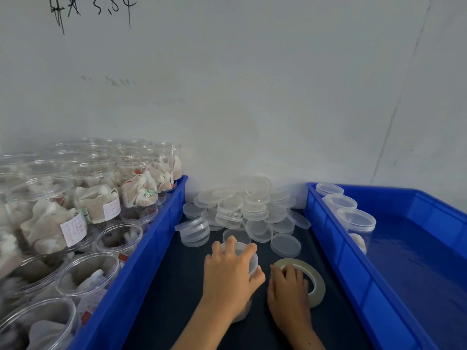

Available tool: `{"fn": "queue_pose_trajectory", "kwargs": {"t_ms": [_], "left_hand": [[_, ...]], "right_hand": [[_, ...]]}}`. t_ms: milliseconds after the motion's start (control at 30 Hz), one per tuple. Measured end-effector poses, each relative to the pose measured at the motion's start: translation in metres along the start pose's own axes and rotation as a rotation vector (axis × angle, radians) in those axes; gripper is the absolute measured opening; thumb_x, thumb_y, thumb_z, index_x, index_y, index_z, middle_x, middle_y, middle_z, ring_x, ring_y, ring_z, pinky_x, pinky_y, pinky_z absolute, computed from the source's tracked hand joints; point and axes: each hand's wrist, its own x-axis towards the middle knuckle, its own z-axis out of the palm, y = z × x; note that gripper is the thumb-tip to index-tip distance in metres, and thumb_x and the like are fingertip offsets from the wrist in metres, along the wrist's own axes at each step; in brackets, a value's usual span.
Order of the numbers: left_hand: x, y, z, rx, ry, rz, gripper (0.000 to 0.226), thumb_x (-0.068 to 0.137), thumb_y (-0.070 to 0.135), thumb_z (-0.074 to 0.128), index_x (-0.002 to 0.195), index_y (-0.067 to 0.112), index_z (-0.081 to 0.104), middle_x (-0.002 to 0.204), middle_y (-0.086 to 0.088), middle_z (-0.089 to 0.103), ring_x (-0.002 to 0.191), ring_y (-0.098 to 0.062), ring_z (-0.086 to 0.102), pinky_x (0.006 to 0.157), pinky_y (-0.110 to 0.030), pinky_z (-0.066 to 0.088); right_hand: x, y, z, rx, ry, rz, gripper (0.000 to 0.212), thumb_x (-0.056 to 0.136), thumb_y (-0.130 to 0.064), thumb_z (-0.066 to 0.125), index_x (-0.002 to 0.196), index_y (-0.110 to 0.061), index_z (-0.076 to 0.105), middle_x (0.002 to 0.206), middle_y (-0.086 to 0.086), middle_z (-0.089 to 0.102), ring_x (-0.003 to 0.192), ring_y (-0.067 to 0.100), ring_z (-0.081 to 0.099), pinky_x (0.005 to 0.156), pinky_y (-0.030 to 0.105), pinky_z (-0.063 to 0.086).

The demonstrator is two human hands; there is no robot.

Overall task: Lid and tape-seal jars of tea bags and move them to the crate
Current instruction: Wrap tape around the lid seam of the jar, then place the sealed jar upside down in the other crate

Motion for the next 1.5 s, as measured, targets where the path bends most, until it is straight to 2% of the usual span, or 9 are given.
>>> {"fn": "queue_pose_trajectory", "kwargs": {"t_ms": [233,367,467,600,667,800,1133,1300,1500], "left_hand": [[0.000,-0.011,-0.001,-0.146,-0.012,0.018,0.062,0.091,0.066,0.031,0.147,0.041,0.020,0.159,0.006,0.017,0.140,-0.018,0.024,0.104,-0.034,0.035],[-0.009,-0.041,-0.009,-1.035,-0.087,-0.039,0.094,0.066,0.087,0.053,0.142,0.057,0.006,0.149,0.040,0.010,0.139,0.011,0.019,0.112,-0.026,0.027],[-0.023,-0.065,0.007,-1.275,-0.140,-0.128,0.120,0.047,0.079,0.076,0.142,0.051,0.008,0.143,0.030,0.028,0.128,0.013,0.038,0.106,-0.019,0.035],[-0.041,-0.077,0.035,-1.297,-0.367,-0.144,0.118,0.048,0.059,0.089,0.144,0.035,0.024,0.137,0.013,0.052,0.122,0.005,0.052,0.094,-0.015,0.046],[-0.044,-0.076,0.040,-1.221,-0.408,-0.140,0.108,0.051,0.055,0.090,0.139,0.042,0.029,0.136,0.019,0.050,0.121,0.013,0.048,0.092,-0.009,0.042],[-0.043,-0.070,0.041,-1.188,-0.358,-0.151,0.101,0.056,0.046,0.090,0.137,0.046,0.030,0.133,0.026,0.050,0.119,0.019,0.044,0.089,-0.001,0.039],[-0.029,-0.049,0.029,-1.206,-0.267,-0.130,0.087,0.063,0.016,0.089,0.130,0.044,0.041,0.122,0.020,0.061,0.113,0.011,0.055,0.083,-0.008,0.047],[0.010,-0.010,-0.002,-1.249,-0.232,0.017,0.082,0.070,0.006,0.083,0.135,0.038,0.043,0.123,0.015,0.062,0.112,0.003,0.059,0.078,-0.013,0.052],[0.057,0.062,-0.026,-1.317,-0.187,0.221,0.065,0.078,0.002,0.077,0.127,0.033,0.045,0.111,0.024,0.064,0.102,0.005,0.062,0.080,-0.012,0.050]], "right_hand": [[-0.006,0.001,-0.010,0.409,0.147,-0.245,0.037,0.095,-0.009,0.055,0.130,-0.021,0.059,0.113,-0.009,0.055,0.104,0.004,0.051,0.090,0.029,0.044],[-0.011,-0.008,-0.026,0.914,-0.074,-0.205,0.040,0.101,-0.025,0.048,0.140,-0.031,0.044,0.121,-0.008,0.059,0.115,0.006,0.056,0.098,0.033,0.046],[-0.018,-0.017,-0.030,1.180,-0.269,-0.163,0.061,0.092,-0.031,0.051,0.146,-0.030,0.023,0.132,-0.004,0.056,0.122,0.006,0.054,0.098,0.024,0.045],[-0.028,-0.033,-0.029,1.235,-0.359,-0.238,0.081,0.087,-0.015,0.065,0.148,-0.024,0.013,0.143,-0.014,0.047,0.133,0.005,0.044,0.103,0.020,0.040],[-0.029,-0.039,-0.027,1.240,-0.340,-0.228,0.089,0.083,-0.007,0.072,0.148,-0.022,0.014,0.140,-0.020,0.047,0.133,0.003,0.044,0.102,0.017,0.040],[-0.029,-0.048,-0.027,1.238,-0.247,-0.145,0.104,0.072,0.001,0.080,0.149,-0.019,0.012,0.141,-0.006,0.047,0.128,0.002,0.049,0.099,0.016,0.042],[-0.022,-0.056,-0.054,1.238,-0.143,-0.097,0.093,0.058,0.003,0.081,0.133,-0.021,0.032,0.124,0.000,0.055,0.110,-0.003,0.057,0.086,0.015,0.048],[-0.001,-0.045,-0.106,1.215,-0.034,0.052,0.084,0.063,0.001,0.083,0.124,-0.032,0.037,0.113,-0.008,0.055,0.094,-0.001,0.059,0.055,0.011,0.051],[0.021,-0.002,-0.180,1.153,0.177,0.122,0.074,0.061,-0.001,0.086,0.117,-0.022,0.043,0.106,0.000,0.063,0.097,0.008,0.064,0.064,0.018,0.054]]}}
